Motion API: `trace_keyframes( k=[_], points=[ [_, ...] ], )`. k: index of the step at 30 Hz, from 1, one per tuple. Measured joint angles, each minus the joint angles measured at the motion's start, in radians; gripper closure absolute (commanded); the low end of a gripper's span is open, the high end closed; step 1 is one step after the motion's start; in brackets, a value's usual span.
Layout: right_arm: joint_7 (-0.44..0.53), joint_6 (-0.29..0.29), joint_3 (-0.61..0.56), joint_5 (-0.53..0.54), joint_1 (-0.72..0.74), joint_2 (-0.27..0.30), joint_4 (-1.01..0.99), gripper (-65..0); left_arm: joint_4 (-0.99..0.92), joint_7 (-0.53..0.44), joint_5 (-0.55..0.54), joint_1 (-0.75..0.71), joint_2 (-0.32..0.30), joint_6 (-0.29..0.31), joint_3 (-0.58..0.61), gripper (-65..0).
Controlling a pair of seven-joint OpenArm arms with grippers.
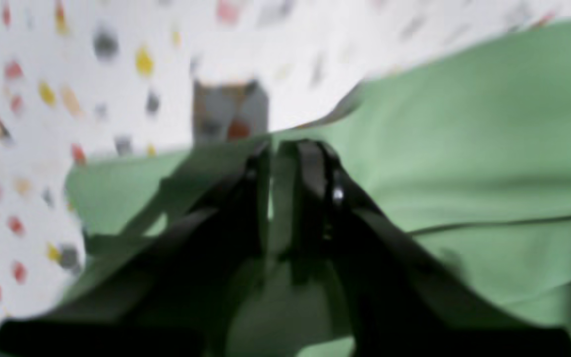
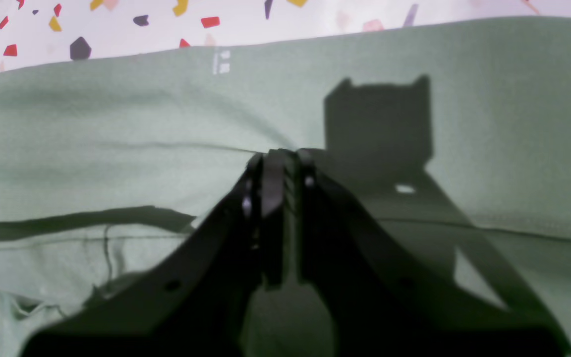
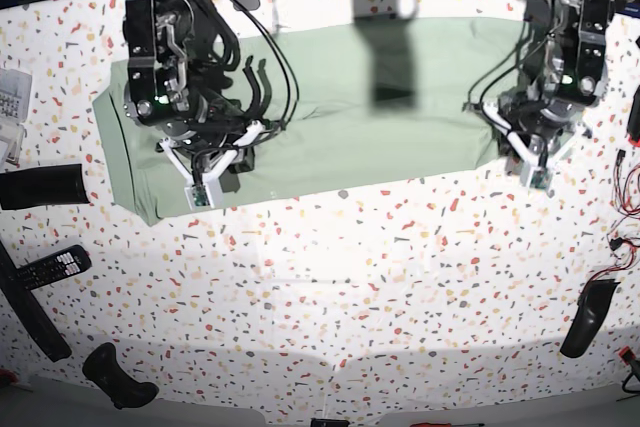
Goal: Fold the T-shirt properly
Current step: 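Grasp the shirt's long edge with both grippers, then lift the held edge with both grippers and fold it across the shirt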
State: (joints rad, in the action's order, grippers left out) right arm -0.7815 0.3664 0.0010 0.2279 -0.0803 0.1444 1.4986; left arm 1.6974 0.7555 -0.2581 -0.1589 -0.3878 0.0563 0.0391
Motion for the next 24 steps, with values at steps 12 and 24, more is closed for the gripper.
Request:
trace_keyframes(
  k=[12, 24],
  points=[
    [0.000, 0.000, 0.000, 0.000, 0.000, 0.000, 0.000, -3.7, -0.088, 0.053, 0.014, 0.001, -0.004, 0.000, -0.001, -8.2],
    [-0.012, 0.001, 0.000, 0.000, 0.017, 0.000, 0.000, -3.7, -0.104, 0.030, -0.027, 0.005, -0.006, 0.054, -0.001, -8.2]
  ],
)
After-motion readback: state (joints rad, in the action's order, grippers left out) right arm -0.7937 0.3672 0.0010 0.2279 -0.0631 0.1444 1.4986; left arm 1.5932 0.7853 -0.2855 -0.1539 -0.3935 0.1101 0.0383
